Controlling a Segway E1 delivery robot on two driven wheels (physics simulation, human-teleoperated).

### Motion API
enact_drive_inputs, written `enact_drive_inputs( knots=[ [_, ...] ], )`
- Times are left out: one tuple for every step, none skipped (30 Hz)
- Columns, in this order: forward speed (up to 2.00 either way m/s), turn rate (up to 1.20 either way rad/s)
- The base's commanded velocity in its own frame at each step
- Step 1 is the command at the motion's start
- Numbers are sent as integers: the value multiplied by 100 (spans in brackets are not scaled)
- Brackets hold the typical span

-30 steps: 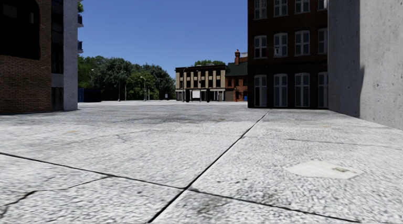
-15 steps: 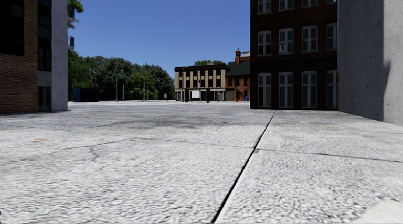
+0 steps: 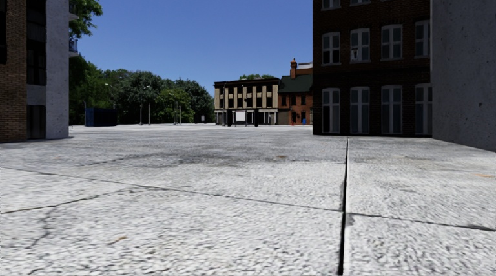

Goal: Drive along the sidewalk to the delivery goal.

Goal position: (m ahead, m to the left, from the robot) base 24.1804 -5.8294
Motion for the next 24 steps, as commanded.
enact_drive_inputs(
  knots=[
    [200, 0],
    [200, 0],
    [200, 0],
    [200, 0],
    [200, 0],
    [200, 0],
    [200, 0],
    [200, 0],
    [200, 0],
    [200, 0],
    [200, 0],
    [200, 0],
    [200, 0],
    [200, 0],
    [200, 0],
    [200, 0],
    [200, 0],
    [200, 0],
    [200, 0],
    [200, 0],
    [200, 0],
    [200, 0],
    [200, 0],
    [200, 0]
  ],
)
